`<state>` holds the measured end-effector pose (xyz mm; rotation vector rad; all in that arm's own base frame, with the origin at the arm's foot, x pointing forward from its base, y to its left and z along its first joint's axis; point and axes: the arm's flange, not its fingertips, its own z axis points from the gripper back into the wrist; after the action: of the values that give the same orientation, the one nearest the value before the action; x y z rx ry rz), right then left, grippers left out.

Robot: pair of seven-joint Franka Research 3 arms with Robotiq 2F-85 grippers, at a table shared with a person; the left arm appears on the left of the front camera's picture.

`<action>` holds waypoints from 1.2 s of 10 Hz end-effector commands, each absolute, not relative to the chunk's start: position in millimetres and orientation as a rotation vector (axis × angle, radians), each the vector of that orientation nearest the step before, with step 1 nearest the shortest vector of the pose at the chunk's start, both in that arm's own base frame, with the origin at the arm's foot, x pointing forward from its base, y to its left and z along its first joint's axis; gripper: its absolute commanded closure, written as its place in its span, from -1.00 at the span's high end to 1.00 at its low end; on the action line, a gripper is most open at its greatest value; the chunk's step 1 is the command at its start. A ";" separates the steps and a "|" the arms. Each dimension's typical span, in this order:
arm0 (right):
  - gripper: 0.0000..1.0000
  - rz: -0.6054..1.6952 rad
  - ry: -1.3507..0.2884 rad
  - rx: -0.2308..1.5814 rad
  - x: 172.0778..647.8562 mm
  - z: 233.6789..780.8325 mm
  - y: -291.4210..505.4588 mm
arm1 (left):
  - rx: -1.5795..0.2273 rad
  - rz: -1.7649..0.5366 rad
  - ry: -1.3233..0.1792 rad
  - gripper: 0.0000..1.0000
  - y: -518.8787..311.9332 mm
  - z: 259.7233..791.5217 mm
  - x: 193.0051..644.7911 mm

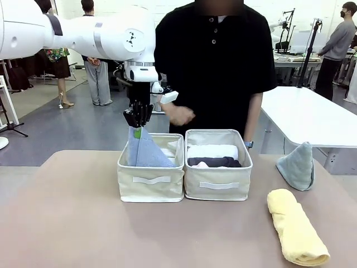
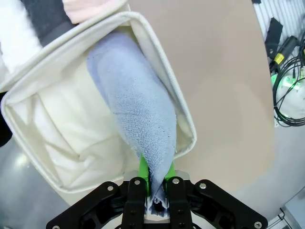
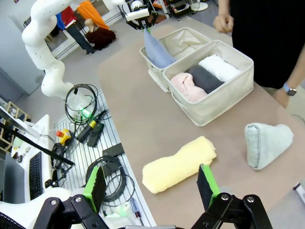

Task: Sort the towels based on their folding style.
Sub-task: Pick up one triangle-folded towel and place it in the left Fabric basket.

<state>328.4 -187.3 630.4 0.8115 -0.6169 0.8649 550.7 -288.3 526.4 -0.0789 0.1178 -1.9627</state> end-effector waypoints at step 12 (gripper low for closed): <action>1.00 0.877 -0.636 0.825 328.7 630.8 -186.6 | -0.107 -1.776 0.143 0.42 -269.2 445.3 542.7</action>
<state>328.4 -187.4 630.4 0.8116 -0.6168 0.8648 547.8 -268.6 452.3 -0.0982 0.1806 -1.7684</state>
